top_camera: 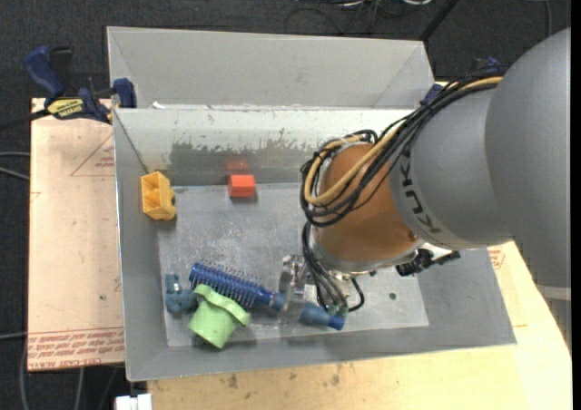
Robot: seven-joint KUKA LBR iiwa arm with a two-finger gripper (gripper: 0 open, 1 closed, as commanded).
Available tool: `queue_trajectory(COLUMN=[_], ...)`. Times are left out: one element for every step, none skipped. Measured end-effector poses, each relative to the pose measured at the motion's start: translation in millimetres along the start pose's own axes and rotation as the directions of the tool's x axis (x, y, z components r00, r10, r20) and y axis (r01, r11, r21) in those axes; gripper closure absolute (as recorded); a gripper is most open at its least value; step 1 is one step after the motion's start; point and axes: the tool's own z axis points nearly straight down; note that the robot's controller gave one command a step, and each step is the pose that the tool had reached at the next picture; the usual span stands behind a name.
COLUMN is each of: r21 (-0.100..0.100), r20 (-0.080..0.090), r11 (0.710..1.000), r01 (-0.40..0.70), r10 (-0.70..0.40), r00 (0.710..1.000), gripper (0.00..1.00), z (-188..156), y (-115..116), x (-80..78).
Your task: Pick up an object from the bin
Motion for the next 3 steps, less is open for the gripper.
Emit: queue_trajectory(r21=[-0.001,-0.002,0.004], r20=[0.001,0.005,0.002], r11=[1.000,1.000,0.998], r01=[-0.001,-0.010,-0.069], r10=[0.001,0.010,0.069], r00=[1.000,1.000,0.998], gripper=[1.00,1.00,1.00], z=[10.9,-72.2,37.2], y=[50.7,56.1,79.2], x=[-2.7,-6.7,-37.2])
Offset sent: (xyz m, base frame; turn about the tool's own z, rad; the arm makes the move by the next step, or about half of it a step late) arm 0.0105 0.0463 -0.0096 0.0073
